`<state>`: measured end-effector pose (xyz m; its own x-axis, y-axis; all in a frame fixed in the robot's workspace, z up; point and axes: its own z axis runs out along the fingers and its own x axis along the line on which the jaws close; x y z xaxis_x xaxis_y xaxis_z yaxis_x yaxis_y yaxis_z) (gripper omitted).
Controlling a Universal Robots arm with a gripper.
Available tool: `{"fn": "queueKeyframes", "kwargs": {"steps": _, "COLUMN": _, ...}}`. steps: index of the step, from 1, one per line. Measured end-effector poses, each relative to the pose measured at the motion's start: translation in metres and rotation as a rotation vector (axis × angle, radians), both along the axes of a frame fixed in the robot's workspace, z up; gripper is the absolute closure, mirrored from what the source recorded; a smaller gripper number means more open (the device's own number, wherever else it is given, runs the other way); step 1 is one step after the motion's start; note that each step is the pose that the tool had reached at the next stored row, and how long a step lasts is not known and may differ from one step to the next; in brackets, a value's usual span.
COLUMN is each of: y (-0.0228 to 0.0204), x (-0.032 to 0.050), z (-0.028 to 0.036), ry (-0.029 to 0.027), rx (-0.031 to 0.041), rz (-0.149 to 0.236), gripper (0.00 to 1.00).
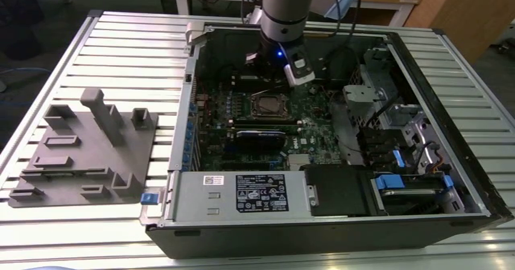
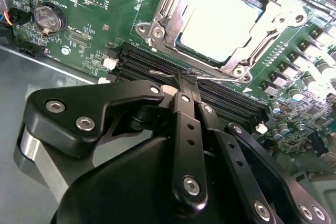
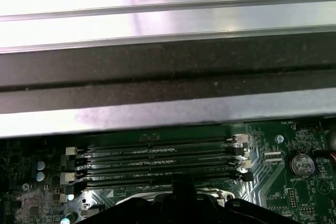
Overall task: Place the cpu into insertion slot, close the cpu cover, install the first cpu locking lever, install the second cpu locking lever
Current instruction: 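Install the first cpu locking lever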
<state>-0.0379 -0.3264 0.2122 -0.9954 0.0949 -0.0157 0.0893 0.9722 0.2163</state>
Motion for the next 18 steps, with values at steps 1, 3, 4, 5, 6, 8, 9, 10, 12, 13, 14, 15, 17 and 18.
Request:
{"fn": "queueKeyframes", "kwargs": {"steps": 1, "y": 0.0003, "x": 0.0005, "z": -0.0001, "ry": 0.0000, "rx": -0.0001, "rz": 0.000, "gripper": 0.89}}
{"fn": "queueKeyframes", "kwargs": {"steps": 3, "y": 0.0007, "x": 0.0012, "z": -0.0003, "ry": -0.0001, "rx": -0.0002, "rz": 0.000, "gripper": 0.89}}
{"fn": "queueKeyframes", "kwargs": {"steps": 4, "y": 0.0007, "x": 0.0012, "z": -0.0003, "ry": -0.0001, "rx": -0.0003, "rz": 0.000, "gripper": 0.89}}
{"fn": "queueKeyframes", "kwargs": {"steps": 5, "y": 0.0008, "x": 0.0027, "z": -0.0003, "ry": 0.0000, "rx": -0.0004, "rz": 0.000, "gripper": 0.89}}
{"fn": "queueKeyframes", "kwargs": {"steps": 6, "y": 0.0009, "x": 0.0041, "z": -0.0003, "ry": 0.0000, "rx": -0.0004, "rz": 0.000, "gripper": 0.89}}
{"fn": "queueKeyframes", "kwargs": {"steps": 8, "y": 0.0009, "x": 0.0042, "z": -0.0003, "ry": 0.0000, "rx": -0.0004, "rz": 0.000, "gripper": 0.89}}
{"fn": "queueKeyframes", "kwargs": {"steps": 9, "y": 0.0009, "x": 0.0042, "z": -0.0005, "ry": 0.0000, "rx": -0.0004, "rz": 0.000, "gripper": 0.89}}
{"fn": "queueKeyframes", "kwargs": {"steps": 10, "y": 0.0010, "x": 0.0042, "z": -0.0011, "ry": -0.0002, "rx": -0.0001, "rz": 0.000, "gripper": 0.89}}
{"fn": "queueKeyframes", "kwargs": {"steps": 12, "y": 0.0009, "x": 0.0042, "z": -0.0025, "ry": 0.0000, "rx": -0.0008, "rz": 0.000, "gripper": 0.89}}
{"fn": "queueKeyframes", "kwargs": {"steps": 13, "y": 0.0009, "x": 0.0042, "z": -0.0033, "ry": 0.0000, "rx": -0.0009, "rz": 0.000, "gripper": 0.89}}
{"fn": "queueKeyframes", "kwargs": {"steps": 14, "y": 0.0009, "x": 0.0042, "z": -0.0039, "ry": 0.0000, "rx": -0.0011, "rz": 0.000, "gripper": 0.89}}
{"fn": "queueKeyframes", "kwargs": {"steps": 15, "y": 0.0009, "x": 0.0042, "z": -0.0043, "ry": 0.0000, "rx": -0.0013, "rz": 0.000, "gripper": 0.89}}
{"fn": "queueKeyframes", "kwargs": {"steps": 17, "y": 0.0008, "x": 0.0042, "z": -0.0047, "ry": 0.0001, "rx": -0.0017, "rz": -0.001, "gripper": 0.89}}
{"fn": "queueKeyframes", "kwargs": {"steps": 18, "y": 0.0008, "x": 0.0041, "z": -0.0048, "ry": 0.0001, "rx": -0.0016, "rz": -0.005, "gripper": 0.89}}
